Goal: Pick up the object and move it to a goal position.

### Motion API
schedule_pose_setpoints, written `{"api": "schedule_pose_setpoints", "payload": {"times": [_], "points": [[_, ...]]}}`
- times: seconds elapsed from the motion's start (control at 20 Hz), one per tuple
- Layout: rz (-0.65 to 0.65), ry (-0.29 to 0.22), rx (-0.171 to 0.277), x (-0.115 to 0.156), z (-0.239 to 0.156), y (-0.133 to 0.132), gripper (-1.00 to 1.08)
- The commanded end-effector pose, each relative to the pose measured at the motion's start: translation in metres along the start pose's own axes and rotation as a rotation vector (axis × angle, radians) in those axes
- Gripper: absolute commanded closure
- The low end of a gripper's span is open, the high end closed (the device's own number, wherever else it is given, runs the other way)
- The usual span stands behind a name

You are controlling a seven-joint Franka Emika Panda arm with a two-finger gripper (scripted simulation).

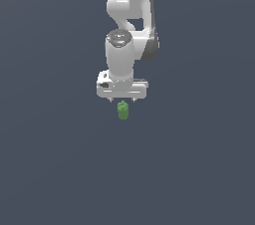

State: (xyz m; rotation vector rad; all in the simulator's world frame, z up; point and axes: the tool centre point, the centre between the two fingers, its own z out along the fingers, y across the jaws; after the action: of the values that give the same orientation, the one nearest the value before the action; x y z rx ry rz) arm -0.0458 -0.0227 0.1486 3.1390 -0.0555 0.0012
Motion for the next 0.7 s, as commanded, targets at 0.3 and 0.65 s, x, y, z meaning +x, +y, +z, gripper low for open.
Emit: {"api": "schedule_pose_setpoints", "payload": {"times": [0.3, 0.65], "points": [[0.000, -0.001, 0.002, -0.004, 0.005, 0.000, -0.92], [0.000, -0.001, 0.002, -0.005, 0.034, -0.001, -0.92]]}}
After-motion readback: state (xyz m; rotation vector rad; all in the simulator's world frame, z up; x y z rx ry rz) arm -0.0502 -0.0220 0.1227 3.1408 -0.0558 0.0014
